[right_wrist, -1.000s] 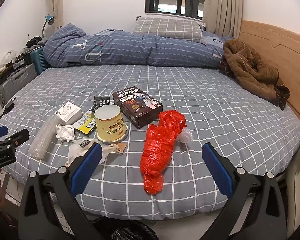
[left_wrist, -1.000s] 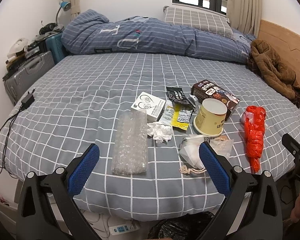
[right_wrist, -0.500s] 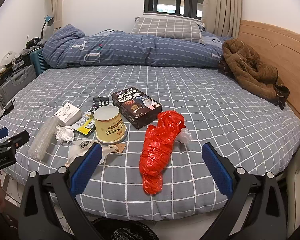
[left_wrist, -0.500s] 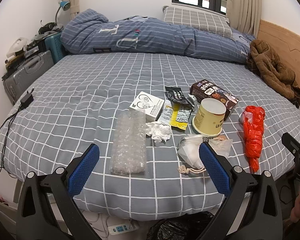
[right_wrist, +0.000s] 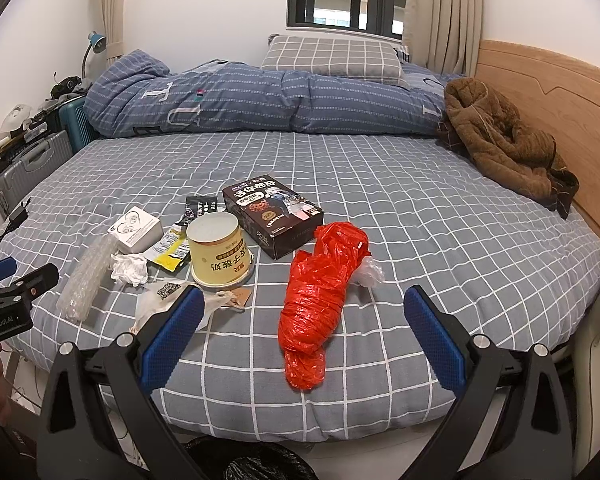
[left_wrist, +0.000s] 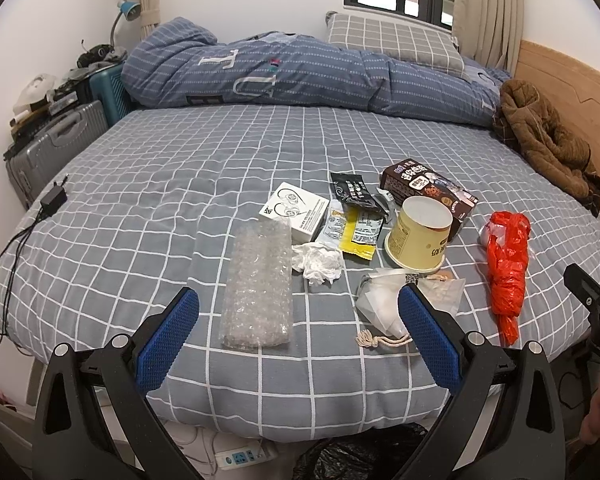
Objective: Collect trash
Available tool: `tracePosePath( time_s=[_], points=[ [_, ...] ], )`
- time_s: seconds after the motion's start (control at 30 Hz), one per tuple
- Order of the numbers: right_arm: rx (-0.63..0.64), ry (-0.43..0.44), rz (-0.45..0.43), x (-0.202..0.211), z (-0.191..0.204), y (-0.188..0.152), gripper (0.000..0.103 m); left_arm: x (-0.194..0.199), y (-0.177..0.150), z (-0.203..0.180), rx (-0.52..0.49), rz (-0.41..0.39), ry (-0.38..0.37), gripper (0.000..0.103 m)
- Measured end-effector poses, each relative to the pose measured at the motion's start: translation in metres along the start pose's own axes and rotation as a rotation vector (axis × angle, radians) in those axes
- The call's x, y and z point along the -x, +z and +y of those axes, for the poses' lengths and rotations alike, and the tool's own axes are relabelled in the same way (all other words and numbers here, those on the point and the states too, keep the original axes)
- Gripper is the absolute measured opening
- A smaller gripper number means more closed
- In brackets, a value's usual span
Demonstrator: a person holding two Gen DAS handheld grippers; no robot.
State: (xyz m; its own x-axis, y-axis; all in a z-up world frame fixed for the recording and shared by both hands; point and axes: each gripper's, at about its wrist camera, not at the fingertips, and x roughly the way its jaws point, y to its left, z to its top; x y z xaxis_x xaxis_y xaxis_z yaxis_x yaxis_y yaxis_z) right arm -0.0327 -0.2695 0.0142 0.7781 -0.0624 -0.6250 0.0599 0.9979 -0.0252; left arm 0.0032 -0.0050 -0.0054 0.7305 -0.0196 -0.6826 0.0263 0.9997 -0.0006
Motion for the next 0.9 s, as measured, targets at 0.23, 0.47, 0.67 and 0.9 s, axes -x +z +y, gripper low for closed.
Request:
tracePosePath(
  time_s=[0.23,0.47,0.67,0.9],
  points=[
    [0.001,-0.001,-0.002,0.000,-0.001,0.001,0.096,0.000,0.000,0.000,0.000,0.001,-0.002,0.097],
    [0.001,-0.002,-0.005,0.000,-0.001,0.001,0.096,0.000,0.000,0.000,0.000,0.000,-0.004,0.097],
    [0.011,-0.005,0.002,-0.004,0.000,0.002,0.096,-0.010,0.001,0.007,0.006,0.015,-0.003,0.097],
    [0.020,-0.018,0.054,-0.033,-0.003,0.002,0.095,-0.040,0.003,0.026,0.011,0.054,0.048,0.097]
  ],
)
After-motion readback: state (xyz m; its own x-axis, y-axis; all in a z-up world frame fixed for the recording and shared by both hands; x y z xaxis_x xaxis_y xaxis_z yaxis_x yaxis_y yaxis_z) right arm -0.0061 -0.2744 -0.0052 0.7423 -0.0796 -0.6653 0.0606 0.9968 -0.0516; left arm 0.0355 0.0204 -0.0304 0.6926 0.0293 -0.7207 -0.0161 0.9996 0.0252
